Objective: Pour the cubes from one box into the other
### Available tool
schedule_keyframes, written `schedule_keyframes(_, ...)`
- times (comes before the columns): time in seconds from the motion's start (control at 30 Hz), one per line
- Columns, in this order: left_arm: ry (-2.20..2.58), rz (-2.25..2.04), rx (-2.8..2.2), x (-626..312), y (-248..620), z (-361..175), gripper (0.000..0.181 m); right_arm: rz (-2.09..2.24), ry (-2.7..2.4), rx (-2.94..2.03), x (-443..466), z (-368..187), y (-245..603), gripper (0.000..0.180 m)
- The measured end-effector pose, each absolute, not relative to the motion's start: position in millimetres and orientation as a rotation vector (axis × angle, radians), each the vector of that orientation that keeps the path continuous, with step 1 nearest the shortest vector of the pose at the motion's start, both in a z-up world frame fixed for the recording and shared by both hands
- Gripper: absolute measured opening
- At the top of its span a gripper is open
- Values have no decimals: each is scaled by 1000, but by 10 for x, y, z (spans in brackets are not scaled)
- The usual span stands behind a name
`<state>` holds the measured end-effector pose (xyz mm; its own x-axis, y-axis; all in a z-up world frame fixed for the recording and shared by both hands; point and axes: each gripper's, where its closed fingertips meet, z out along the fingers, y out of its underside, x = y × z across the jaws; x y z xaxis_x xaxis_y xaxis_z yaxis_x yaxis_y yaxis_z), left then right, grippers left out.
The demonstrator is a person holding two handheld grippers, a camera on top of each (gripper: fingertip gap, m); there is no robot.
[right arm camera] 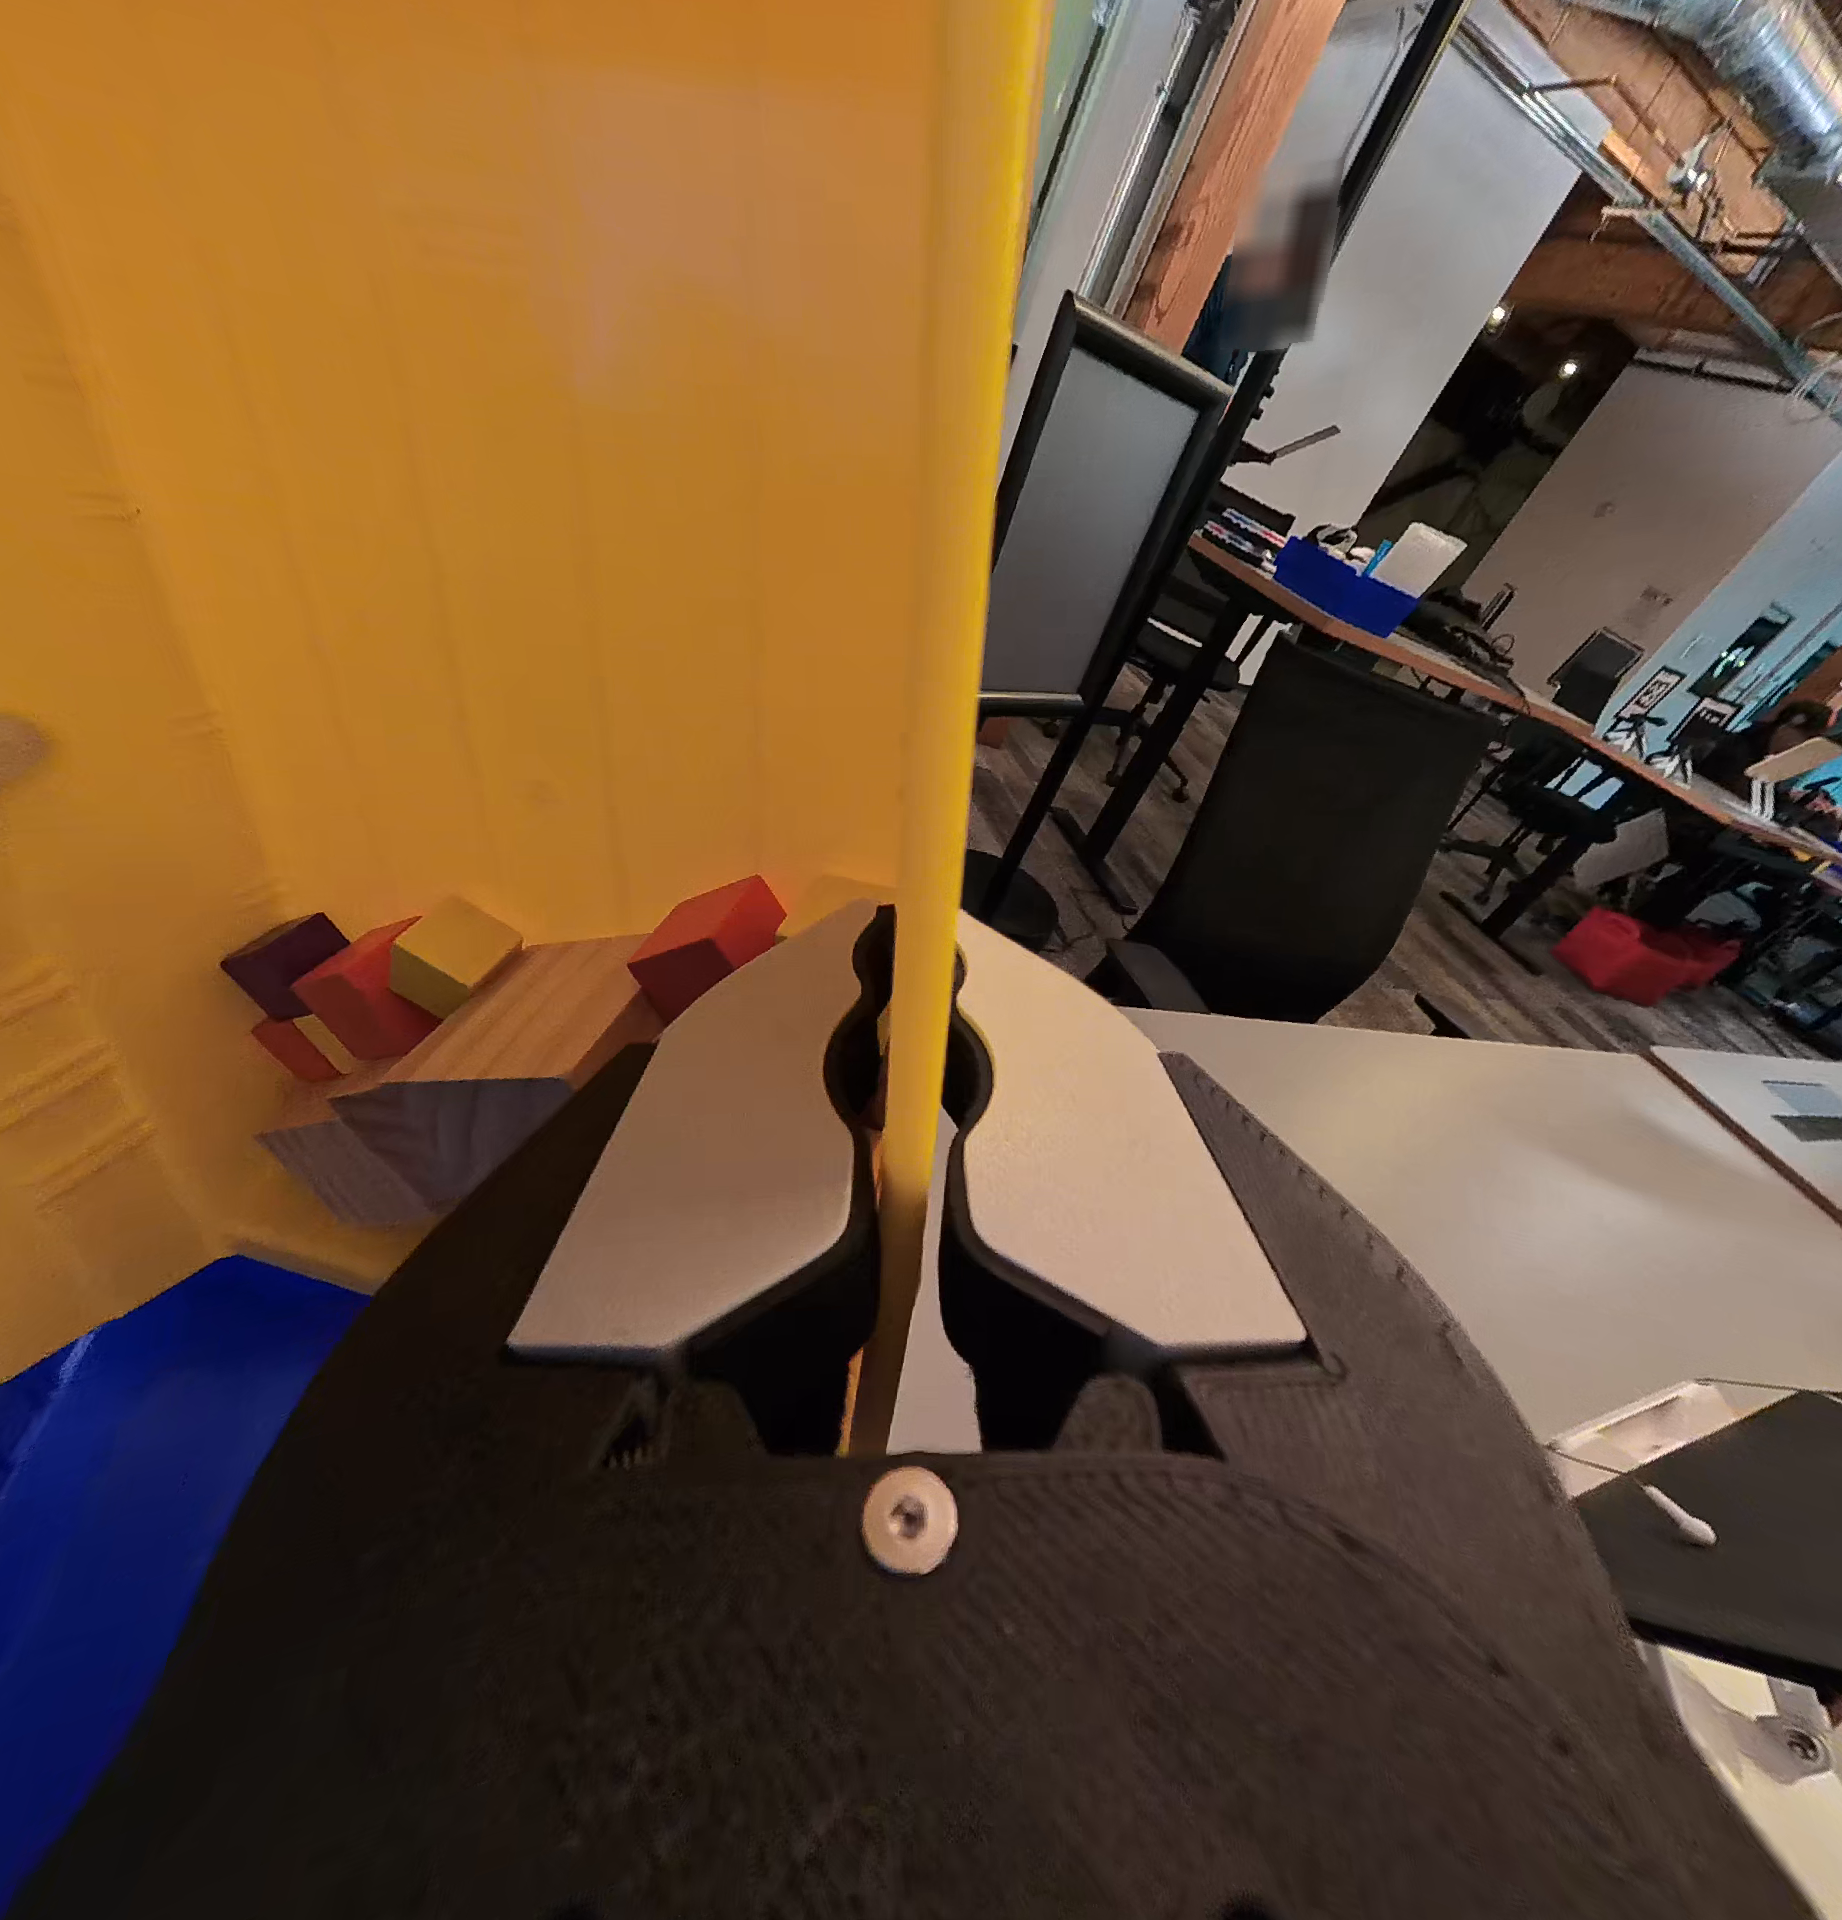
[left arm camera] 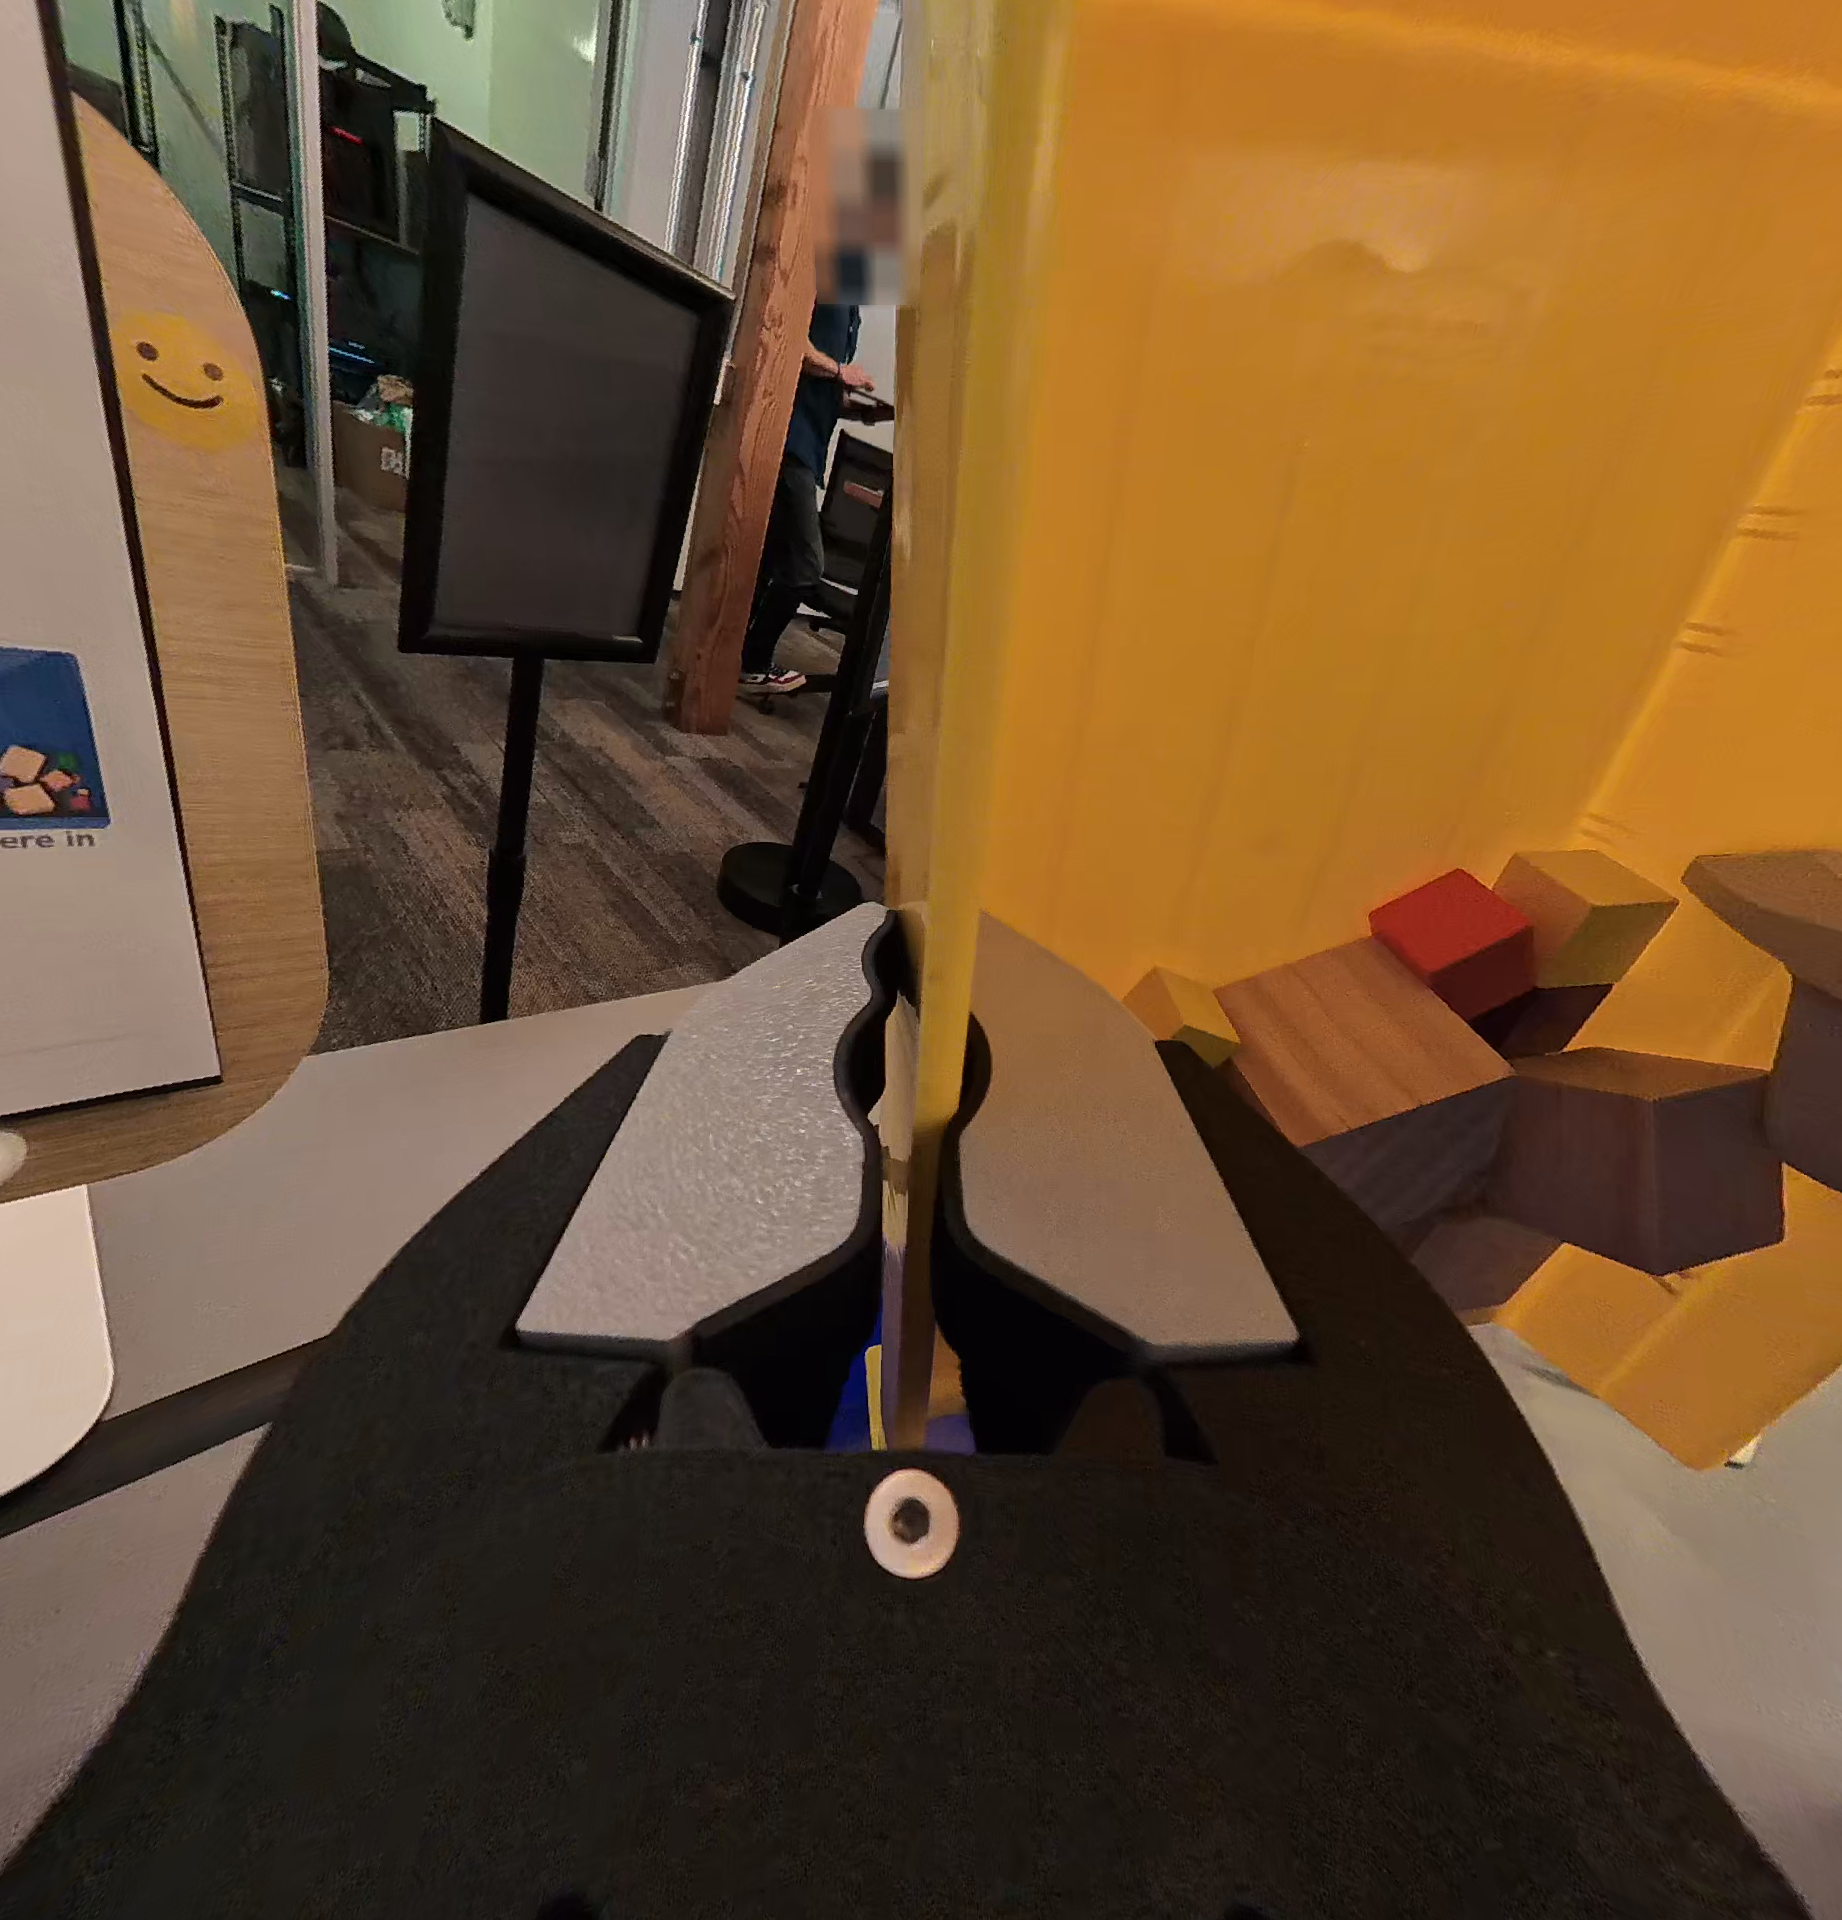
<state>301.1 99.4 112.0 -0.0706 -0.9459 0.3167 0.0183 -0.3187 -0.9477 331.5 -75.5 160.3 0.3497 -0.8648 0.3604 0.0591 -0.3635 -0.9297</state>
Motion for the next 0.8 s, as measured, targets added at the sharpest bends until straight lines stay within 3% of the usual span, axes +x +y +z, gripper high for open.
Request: schedule_keyframes(0.8,1062,-1558,-1403,2989,1007,1069,3,-1227,708,-1667,3248,1584,-739,6)
